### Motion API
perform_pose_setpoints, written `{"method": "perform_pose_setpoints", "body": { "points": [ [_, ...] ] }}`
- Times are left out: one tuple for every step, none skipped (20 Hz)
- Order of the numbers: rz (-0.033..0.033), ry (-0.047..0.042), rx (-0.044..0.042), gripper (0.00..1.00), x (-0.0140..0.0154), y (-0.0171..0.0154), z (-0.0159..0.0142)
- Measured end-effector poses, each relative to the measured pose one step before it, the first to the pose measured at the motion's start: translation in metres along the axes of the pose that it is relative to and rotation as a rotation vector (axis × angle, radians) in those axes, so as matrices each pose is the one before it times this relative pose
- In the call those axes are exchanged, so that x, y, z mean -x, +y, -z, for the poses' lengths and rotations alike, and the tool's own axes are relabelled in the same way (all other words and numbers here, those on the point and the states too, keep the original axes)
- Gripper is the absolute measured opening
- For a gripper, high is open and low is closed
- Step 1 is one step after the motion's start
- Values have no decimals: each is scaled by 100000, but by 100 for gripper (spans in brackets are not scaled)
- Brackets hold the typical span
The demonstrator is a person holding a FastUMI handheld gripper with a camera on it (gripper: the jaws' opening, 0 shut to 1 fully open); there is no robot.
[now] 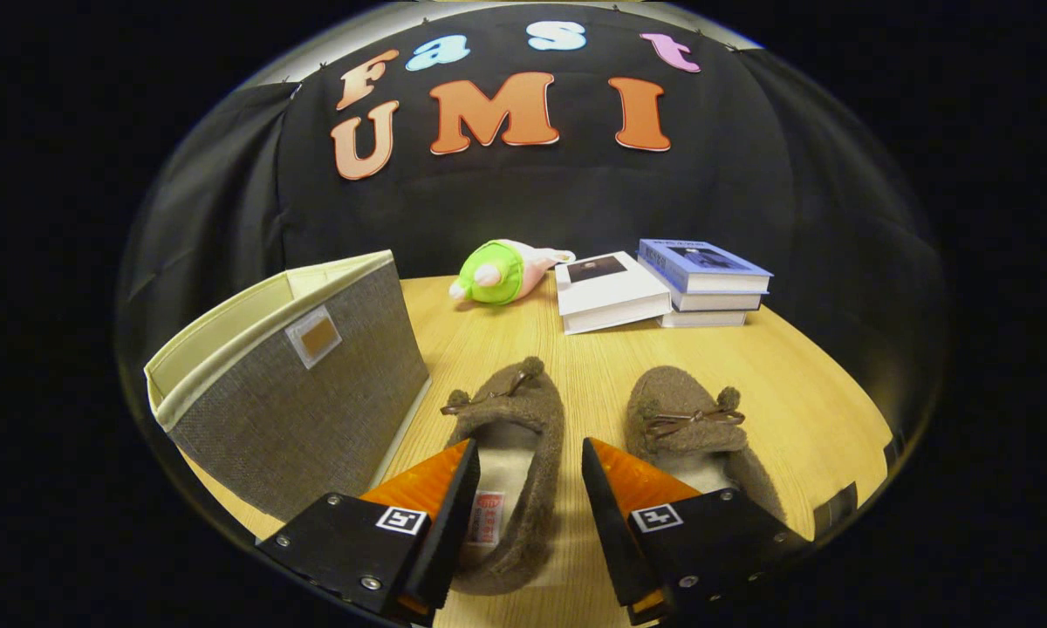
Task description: Open the storage box then place both shoes into the box .Put the left shoe in first, then the right shoe, with the right side of both shoes facing outward in a uniform manner.
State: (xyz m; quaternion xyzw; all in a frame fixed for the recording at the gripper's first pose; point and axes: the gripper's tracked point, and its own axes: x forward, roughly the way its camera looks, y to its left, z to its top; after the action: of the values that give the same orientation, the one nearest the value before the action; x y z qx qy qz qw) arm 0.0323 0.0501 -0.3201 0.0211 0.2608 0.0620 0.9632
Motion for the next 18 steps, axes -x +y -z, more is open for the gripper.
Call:
{"method": "perform_pose_setpoints", "body": {
  "points": [
    [219,1642,-1869,66,-423,58,390],
    [157,2394,-1420,65,-714,-68,415],
    [263,1565,-1976,61,-410,-73,484],
    [-1278,1477,-3099,59,-305,250,138],
    [112,2567,-3464,54,-199,252,486],
    [2130,1077,-547,49,-304,-202,-4],
    [2574,516,-267,40,-212,-244,-82],
    [2223,97,407,29,-41,-169,-174],
    [1274,-65,1,18,118,-3,-37],
    [830,274,576,10,34,22,17],
    [391,-265,-296,6,201,-17,9],
    [23,62,-849,5,261,-46,38],
    [-254,383,-1061,5,188,127,25],
    [-247,-678,-2387,5,211,59,-226],
    [-316,-1181,359,4,188,123,-399],
    [126,-1159,783,4,332,76,-344],
    [131,-670,-96,4,532,151,-303],
    [-58,-859,-842,4,394,130,-491]
  ]
}}
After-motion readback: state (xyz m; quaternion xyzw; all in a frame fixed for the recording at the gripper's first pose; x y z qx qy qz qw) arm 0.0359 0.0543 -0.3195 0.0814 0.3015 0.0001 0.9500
